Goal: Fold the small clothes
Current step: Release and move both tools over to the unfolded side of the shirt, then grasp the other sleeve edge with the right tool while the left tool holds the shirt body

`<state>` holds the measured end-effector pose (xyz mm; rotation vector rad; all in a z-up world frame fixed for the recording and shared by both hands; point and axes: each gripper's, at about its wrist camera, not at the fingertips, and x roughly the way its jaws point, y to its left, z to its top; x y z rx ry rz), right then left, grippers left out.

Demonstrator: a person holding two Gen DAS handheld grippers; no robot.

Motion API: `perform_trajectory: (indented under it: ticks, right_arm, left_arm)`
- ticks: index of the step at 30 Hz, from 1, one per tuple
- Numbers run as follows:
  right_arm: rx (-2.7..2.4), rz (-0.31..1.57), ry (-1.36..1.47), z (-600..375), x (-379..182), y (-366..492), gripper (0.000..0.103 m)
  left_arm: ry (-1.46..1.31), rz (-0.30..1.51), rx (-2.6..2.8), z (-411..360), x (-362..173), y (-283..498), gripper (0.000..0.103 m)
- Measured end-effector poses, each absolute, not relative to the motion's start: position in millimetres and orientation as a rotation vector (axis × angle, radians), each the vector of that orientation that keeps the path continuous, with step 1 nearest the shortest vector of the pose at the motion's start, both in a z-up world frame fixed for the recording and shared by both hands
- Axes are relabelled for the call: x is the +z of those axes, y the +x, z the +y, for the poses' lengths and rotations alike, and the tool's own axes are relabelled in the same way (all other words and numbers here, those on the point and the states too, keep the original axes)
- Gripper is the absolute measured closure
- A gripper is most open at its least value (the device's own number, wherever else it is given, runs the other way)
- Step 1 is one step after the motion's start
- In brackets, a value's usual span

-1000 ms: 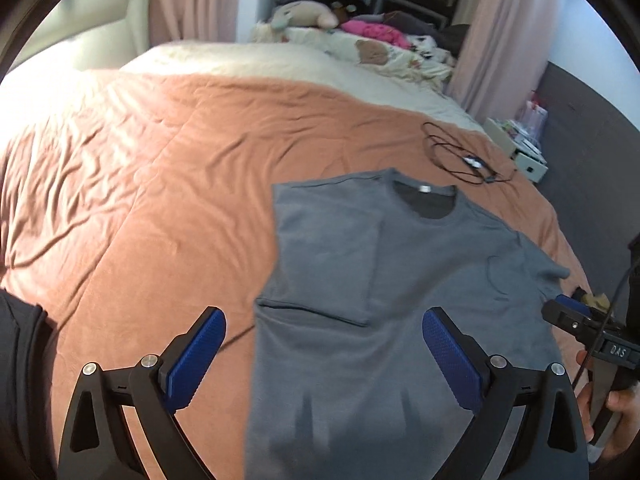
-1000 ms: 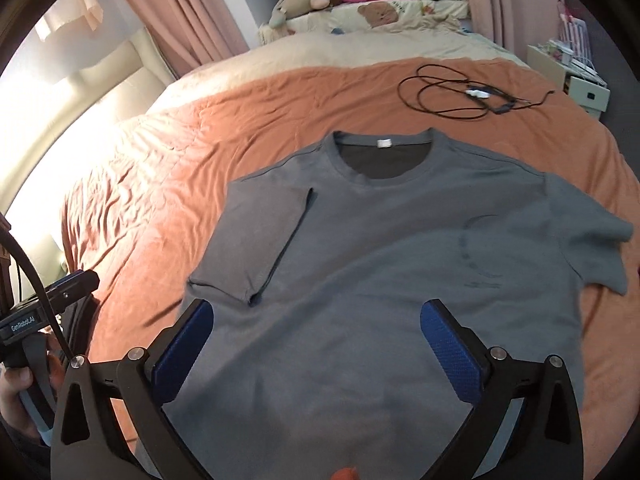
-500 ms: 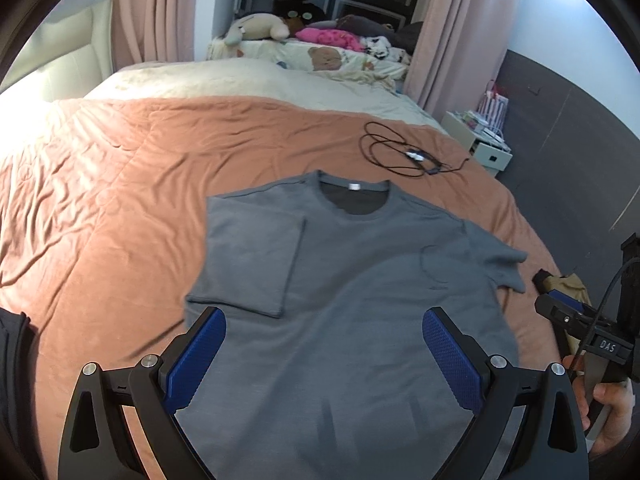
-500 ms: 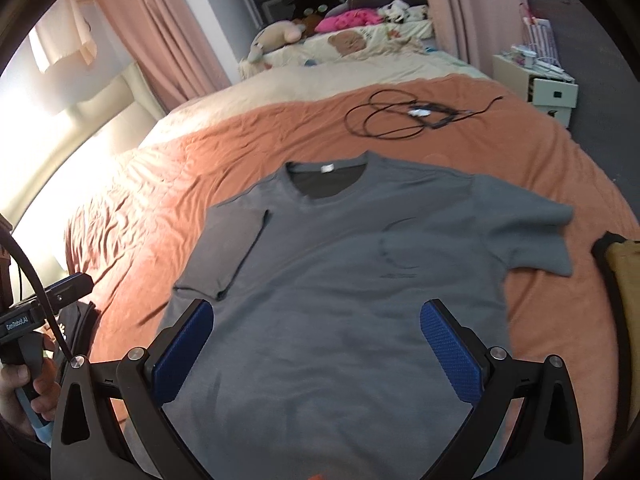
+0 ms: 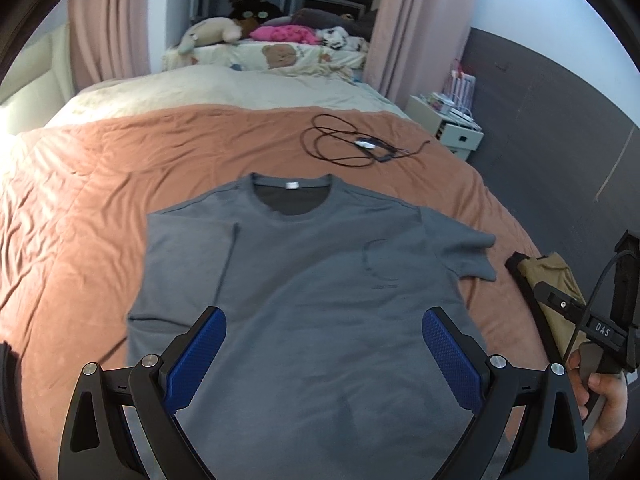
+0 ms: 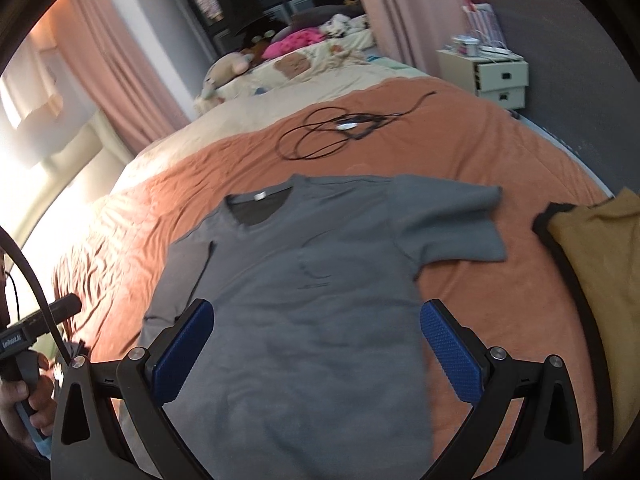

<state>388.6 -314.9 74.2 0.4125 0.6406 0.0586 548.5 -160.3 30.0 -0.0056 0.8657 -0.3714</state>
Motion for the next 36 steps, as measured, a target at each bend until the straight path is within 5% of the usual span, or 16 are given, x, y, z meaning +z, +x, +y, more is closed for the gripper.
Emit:
perform_trajectory:
  ticks: [19,25,36]
  right_arm:
    - [-0.069,0.582,0.672,-394.4,7.8,410.1,0.0]
    - [-0.083,0.61,0.745,-412.2,-13.3,435.6,0.021]
    - [-0.079,0.631,0.846,-447.2,-33.3,475.4,0.029]
  left_arm:
    - [-0.012,0.914,-0.426,-262.9,-18.6,582.8,0.016]
    - [-0.002,0.952,-0.441,-287.5,-40.3,602.8,0.023]
    - [0.027,1.018,-0.499,-333.4,-80.5,635.5,0.037]
